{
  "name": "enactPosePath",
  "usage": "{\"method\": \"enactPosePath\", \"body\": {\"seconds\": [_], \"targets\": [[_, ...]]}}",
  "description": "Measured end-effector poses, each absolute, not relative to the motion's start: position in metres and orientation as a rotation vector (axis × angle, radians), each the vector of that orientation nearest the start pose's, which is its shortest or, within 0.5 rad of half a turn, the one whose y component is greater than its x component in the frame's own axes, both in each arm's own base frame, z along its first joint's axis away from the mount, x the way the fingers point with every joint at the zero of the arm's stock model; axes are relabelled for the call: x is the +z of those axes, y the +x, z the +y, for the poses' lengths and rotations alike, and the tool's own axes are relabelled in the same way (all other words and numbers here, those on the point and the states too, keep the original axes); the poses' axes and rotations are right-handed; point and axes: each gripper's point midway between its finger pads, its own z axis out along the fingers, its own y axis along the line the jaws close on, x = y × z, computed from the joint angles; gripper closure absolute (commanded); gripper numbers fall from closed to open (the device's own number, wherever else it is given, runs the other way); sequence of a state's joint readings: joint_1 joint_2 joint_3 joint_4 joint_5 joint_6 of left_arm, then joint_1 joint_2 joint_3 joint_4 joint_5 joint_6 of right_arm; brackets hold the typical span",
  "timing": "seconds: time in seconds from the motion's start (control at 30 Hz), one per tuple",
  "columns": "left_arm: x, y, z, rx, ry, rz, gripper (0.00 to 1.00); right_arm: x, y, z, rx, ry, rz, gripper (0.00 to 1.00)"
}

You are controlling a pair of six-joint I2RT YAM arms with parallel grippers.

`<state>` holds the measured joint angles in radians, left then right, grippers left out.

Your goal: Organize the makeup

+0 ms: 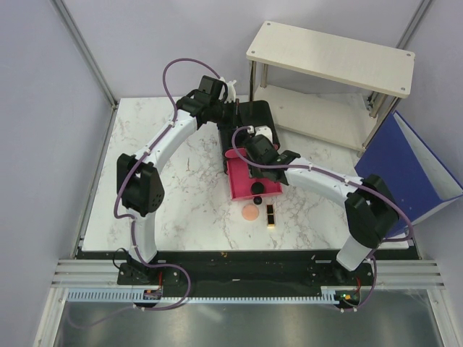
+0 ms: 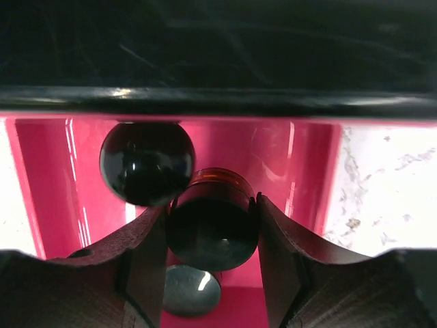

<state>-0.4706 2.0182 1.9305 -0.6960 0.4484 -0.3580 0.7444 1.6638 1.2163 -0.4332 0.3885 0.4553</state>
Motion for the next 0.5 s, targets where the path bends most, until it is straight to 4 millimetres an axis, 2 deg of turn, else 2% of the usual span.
{"method": "enactPosePath", "body": {"seconds": [0.07, 0.1, 0.17, 0.3, 0.4, 0.5], "targets": [[0.203, 0.420, -0.312, -0.915, 0.364, 2.427, 0.98, 0.105, 0.341, 0.248, 0.093, -0.183, 2.375, 0.80], [0.203, 0.419, -0.312, -0.915, 0.363, 2.430, 0.98, 0.101, 0.341, 0.249, 0.091, -0.188, 2.385, 0.72], [0.203, 0.419, -0.311, -0.914, 0.361, 2.433, 0.98, 0.097, 0.340, 0.250, 0.089, -0.193, 2.396, 0.64], [0.202, 0.419, -0.310, -0.912, 0.360, 2.437, 0.98, 0.097, 0.340, 0.251, 0.095, -0.184, 2.396, 0.47], [0.202, 0.419, -0.309, -0.911, 0.357, 2.440, 0.98, 0.097, 0.340, 0.251, 0.098, -0.178, 2.395, 0.37], [0.202, 0.418, -0.308, -0.910, 0.354, 2.445, 0.98, 0.097, 0.341, 0.251, 0.101, -0.170, 2.394, 0.31]]}}
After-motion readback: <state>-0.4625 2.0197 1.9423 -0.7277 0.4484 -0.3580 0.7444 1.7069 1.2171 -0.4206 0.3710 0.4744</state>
